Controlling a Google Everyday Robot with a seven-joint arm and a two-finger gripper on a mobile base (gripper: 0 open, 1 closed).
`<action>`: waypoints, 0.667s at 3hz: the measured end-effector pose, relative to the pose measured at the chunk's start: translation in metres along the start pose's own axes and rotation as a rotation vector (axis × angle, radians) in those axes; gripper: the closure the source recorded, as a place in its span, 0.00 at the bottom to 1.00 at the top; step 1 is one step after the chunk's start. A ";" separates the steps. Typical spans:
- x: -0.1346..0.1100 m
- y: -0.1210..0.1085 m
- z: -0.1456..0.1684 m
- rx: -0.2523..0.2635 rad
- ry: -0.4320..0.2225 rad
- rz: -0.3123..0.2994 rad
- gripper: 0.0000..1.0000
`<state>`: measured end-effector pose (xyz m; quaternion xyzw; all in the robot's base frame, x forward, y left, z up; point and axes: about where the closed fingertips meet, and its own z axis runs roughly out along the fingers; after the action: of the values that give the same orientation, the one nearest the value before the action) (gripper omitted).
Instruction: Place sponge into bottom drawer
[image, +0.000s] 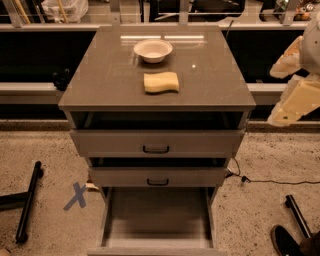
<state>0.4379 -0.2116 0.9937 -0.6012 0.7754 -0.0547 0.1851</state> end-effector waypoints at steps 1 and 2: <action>-0.001 0.000 -0.002 0.007 -0.002 -0.001 0.37; -0.002 0.000 -0.004 0.014 -0.004 -0.003 0.14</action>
Offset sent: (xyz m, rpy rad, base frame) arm -0.0002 0.0006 0.0017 -0.0001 -0.0060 0.0001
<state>0.4374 -0.2102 0.9979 -0.6010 0.7739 -0.0593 0.1907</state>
